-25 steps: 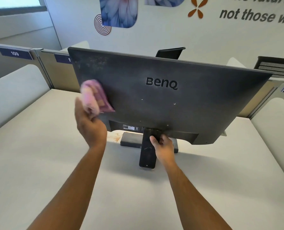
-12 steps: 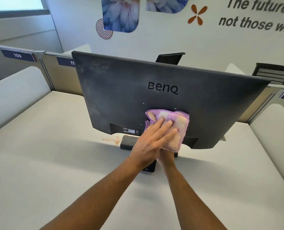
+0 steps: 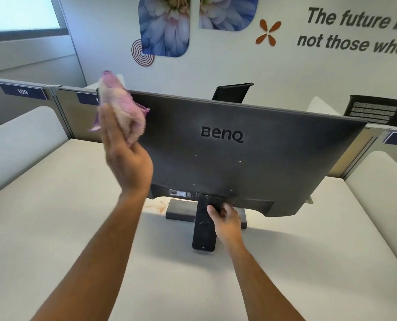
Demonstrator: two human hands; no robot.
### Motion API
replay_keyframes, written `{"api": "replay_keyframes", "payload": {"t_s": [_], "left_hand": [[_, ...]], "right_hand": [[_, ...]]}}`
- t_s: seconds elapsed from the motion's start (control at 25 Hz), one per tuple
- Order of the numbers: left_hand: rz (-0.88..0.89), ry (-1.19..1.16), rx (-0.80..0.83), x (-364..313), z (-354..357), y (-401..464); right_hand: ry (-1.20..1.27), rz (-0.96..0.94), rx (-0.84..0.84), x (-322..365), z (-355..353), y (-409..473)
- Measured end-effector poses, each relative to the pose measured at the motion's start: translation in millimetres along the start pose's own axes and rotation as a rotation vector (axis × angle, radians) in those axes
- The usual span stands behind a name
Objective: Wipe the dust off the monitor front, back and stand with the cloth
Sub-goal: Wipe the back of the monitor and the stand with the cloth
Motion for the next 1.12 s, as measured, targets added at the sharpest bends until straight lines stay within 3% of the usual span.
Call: {"api": "replay_keyframes", "payload": {"t_s": [0.2,0.36,0.44,0.48,0.64,0.72,0.8,0.92,1.12], "left_hand": [[0.472,-0.053,0.490,-92,80,-87],[0.743,-0.001,0.753,-103,97,-143],[0.830,0.056,0.753,-97,91,-141],[0.787,0.085,0.695,-91,86,-127],[0.315,0.095,0.352,-54,65,-43],[0.202,0.068,0.265,-49,61,-28],[0.301,0.059,0.273,-68,70,-42],[0.591,0.066,0.473,-107,95,-98],[0.842,-0.054,0.752,-117,98,-125]], "right_hand": [[-0.004,0.012,-0.005,3,0,-2],[-0.025,-0.019,-0.022,7,-1,1],[-0.016,-0.041,-0.019,10,-1,-2],[-0.002,-0.041,-0.017,10,-1,-3],[0.017,0.008,0.013,5,0,-3],[0.022,0.013,0.022,4,2,-3],[0.033,0.004,0.010,5,0,-3],[0.040,-0.017,0.003,8,-2,-3],[0.004,-0.028,0.001,12,-2,-4]]}}
Point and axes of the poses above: each hand's wrist, its own y-axis towards the middle knuckle, its own z-axis out of the palm, x = y × z, the point moved 10 cm from there along y, towards the middle knuckle, and after that the axes turned 5 degrees about z, right-handed, at the moved point
